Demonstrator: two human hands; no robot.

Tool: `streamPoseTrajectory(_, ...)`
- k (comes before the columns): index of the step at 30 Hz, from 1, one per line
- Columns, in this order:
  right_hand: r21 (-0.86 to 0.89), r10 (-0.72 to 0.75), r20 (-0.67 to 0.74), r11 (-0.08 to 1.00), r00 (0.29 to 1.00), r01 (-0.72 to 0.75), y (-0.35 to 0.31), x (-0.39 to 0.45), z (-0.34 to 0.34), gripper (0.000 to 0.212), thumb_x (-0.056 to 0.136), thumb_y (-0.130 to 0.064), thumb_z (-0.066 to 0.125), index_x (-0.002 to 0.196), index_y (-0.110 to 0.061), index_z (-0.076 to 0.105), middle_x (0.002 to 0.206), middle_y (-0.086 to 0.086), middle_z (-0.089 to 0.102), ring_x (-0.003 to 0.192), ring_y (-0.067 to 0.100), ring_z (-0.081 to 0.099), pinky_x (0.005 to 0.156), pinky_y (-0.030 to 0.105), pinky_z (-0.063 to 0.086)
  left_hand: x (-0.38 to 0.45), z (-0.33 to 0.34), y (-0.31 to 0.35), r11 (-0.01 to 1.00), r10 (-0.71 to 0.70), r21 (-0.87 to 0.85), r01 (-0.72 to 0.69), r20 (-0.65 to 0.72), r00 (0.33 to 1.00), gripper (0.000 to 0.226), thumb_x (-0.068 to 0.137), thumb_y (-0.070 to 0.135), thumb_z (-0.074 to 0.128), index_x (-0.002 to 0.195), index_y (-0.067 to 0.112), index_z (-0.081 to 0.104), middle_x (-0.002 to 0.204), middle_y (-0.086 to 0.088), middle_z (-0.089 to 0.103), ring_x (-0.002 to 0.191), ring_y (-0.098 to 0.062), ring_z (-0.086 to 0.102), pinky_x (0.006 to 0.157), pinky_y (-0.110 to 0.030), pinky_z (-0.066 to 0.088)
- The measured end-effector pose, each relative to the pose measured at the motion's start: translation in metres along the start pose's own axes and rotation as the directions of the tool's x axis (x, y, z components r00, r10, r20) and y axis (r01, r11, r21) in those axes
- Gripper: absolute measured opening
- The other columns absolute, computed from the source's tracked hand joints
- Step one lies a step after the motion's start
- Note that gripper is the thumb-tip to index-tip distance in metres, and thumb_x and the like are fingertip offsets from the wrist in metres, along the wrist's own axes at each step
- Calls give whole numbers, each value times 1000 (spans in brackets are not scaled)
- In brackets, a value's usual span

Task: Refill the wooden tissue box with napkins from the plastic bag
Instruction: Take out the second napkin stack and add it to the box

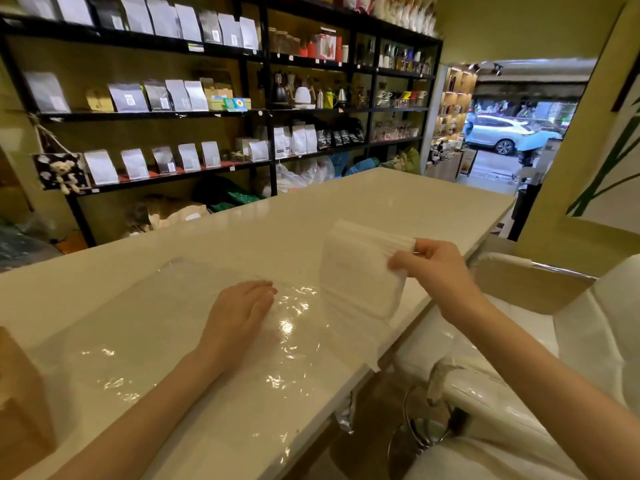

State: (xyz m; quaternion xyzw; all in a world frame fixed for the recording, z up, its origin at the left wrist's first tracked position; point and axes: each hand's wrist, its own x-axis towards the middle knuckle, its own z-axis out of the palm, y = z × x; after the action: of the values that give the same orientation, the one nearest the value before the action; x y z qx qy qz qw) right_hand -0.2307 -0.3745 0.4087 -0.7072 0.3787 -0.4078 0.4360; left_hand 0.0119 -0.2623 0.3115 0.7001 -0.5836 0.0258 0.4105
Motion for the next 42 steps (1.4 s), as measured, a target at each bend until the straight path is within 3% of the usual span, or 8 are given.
streamPoseTrajectory(7,185,15,166,982,986,-46,-22,20,52,6,73,1,64,68,-1,67,73,10,65,71,19,60,76,32,52,0,-40,52,862,-270,-480,163,-161,949,42,68,43,40,59,8,61,65,-4,65,66,-16,59,68,-26,45)
streamPoseTrajectory(11,319,-42,282,946,958,-53,-47,27,74,15,73,2,61,61,-7,62,68,6,63,67,20,61,70,29,54,8,-68,27,284,-583,-887,365,143,800,43,88,38,35,83,8,65,86,-7,63,86,-24,57,83,-35,44)
streamPoseTrajectory(15,384,-101,367,922,925,-52,-65,34,100,22,72,2,60,54,-10,60,57,1,64,63,20,62,66,28,50,-15,-91,15,-259,-355,-825,502,565,745,57,87,47,39,96,3,73,101,-14,72,93,-29,68,90,-40,50)
streamPoseTrajectory(21,328,-321,402,925,857,192,-77,30,133,21,74,1,63,70,-19,68,72,-5,70,75,12,66,73,22,53,-41,-127,17,-342,-222,-757,557,641,735,55,81,40,52,122,4,58,117,-20,65,105,-36,64,88,-47,53)
streamPoseTrajectory(29,117,-878,433,276,201,954,-82,-12,172,33,81,-20,58,113,-17,62,98,-3,72,89,10,58,98,37,38,-68,-179,23,-296,-394,-857,421,511,763,67,84,54,42,133,9,41,130,-25,55,116,-38,57,98,-45,46)
streamPoseTrajectory(35,86,-862,451,-216,-231,973,-75,-29,219,35,84,-22,61,117,-18,52,114,1,70,106,15,61,104,40,32,-97,-218,25,-196,-609,-937,290,349,712,85,40,14,90,116,14,53,95,-27,70,83,-41,69,61,-52,58)
streamPoseTrajectory(39,222,-794,590,-19,-150,975,-83,-37,240,61,76,-32,60,133,-24,38,138,-3,50,129,12,37,110,32,28,-114,-235,24,-153,-690,-932,328,338,640,82,35,-4,86,107,11,51,82,-29,71,75,-42,70,59,-49,59)
streamPoseTrajectory(42,363,-611,763,676,213,641,-99,-45,249,84,59,-47,57,135,-44,24,150,-15,24,136,5,25,111,27,25,-126,-248,19,-111,-748,-969,220,227,623,88,34,-5,86,111,15,50,89,-28,72,84,-43,69,65,-51,59)
